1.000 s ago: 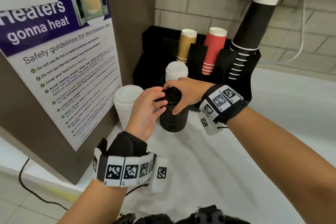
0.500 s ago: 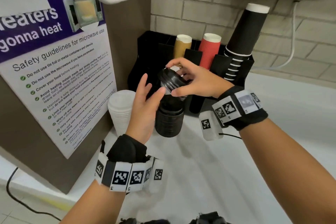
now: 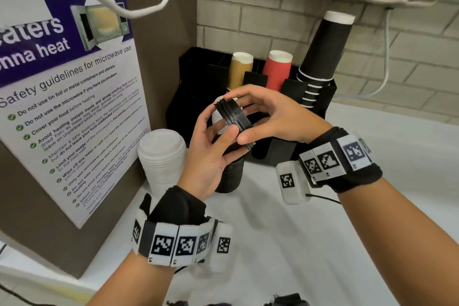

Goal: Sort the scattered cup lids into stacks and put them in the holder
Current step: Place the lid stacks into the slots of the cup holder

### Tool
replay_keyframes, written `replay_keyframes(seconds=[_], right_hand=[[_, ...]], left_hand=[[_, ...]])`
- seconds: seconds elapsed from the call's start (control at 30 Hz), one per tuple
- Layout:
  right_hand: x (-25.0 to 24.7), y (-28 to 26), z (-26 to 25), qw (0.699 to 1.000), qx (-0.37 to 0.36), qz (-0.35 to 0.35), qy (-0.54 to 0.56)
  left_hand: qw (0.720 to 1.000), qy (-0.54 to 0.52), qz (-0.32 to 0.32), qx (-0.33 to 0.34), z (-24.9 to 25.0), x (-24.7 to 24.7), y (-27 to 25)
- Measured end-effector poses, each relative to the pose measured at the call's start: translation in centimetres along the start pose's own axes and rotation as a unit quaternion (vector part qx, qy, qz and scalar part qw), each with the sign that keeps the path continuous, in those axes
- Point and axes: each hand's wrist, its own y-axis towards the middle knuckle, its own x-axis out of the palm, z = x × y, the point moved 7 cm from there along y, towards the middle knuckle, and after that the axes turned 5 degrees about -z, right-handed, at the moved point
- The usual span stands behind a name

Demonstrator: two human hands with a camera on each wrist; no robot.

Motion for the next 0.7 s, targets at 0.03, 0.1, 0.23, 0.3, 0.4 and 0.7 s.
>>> replay_keyframes(seconds=[0.03, 0.1, 0.23, 0.3, 0.4, 0.7], right_hand=[[0.0, -0.2, -0.2, 1.0, -0.006, 0.01, 0.004], [0.1, -0.4, -0.5, 1.0, -0.012, 0.024, 0.006], [0.1, -0.8, -0.4, 1.0, 0.002, -0.004, 0.02], [0.0, -1.0, -0.2, 0.999, 0.009, -0.029, 0.032], [0.0, -1.1, -0.4, 1.0, 0.006, -0.021, 0.021], [-0.9, 0.0, 1.1, 0.995, -0.018, 0.066, -0.075]], left_hand=[[1.0, -0.001, 0.001, 0.001, 0.0, 0.0, 0.0], [1.0, 0.002, 0.001, 0.001, 0.1, 0.2, -0.1], [1.0, 0.022, -0.007, -0.008, 0.3, 0.2, -0.2], [1.0, 0.025, -0.012, -0.009, 0.4, 0.2, -0.2], [0.999, 0.024, -0.018, -0.013, 0.3, 0.3, -0.2], [0.999, 0.022, 0.013, -0.032, 0.2, -0.9, 0.6]])
